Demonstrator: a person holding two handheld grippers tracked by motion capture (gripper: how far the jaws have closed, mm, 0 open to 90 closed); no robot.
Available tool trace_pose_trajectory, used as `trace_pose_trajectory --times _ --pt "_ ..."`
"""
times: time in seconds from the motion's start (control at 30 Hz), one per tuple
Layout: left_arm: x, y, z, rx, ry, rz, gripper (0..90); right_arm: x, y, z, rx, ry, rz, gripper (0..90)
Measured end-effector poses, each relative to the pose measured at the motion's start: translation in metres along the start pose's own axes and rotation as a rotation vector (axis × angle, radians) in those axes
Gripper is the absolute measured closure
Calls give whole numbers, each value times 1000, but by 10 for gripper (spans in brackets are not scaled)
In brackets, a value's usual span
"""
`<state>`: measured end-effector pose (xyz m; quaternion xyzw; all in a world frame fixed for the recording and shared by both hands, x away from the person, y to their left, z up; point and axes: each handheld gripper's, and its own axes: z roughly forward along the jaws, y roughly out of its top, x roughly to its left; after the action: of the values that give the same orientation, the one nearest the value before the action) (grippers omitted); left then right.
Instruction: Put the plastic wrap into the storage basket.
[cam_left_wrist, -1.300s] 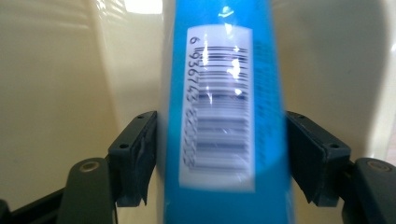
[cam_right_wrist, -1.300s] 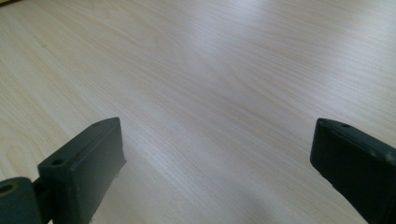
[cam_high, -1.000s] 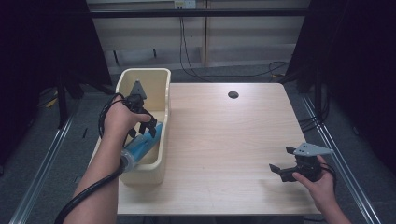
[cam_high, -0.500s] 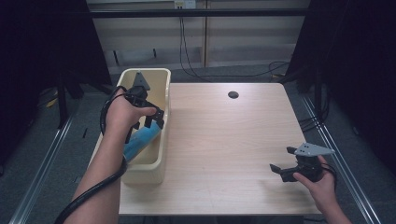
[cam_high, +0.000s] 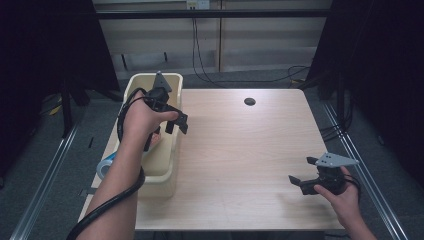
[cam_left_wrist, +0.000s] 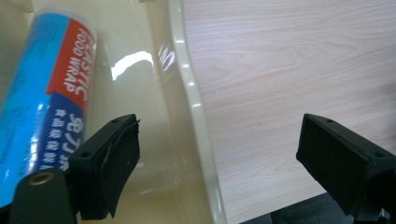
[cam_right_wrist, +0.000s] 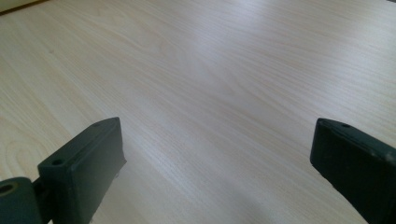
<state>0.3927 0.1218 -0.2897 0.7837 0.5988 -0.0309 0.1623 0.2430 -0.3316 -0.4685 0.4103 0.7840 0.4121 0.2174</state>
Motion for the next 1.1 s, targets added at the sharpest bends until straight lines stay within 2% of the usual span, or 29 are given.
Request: trace_pose_trajectory --times 0.47,0.7,0.8,0.9,1.1 --pt "-32 5 10 -9 -53 64 120 0 1 -1 -7 -4 -1 28" --pt "-41 7 16 -18 -67 89 120 0 1 -1 -6 0 -3 28" --pt "-48 8 20 -21 -85 94 120 -1 1 -2 -7 1 -2 28" --pt "-51 8 22 -25 -86 96 119 -1 1 -2 -8 -6 -1 28" --pt "-56 8 29 -11 -86 125 110 -1 1 -2 -8 -3 -6 28"
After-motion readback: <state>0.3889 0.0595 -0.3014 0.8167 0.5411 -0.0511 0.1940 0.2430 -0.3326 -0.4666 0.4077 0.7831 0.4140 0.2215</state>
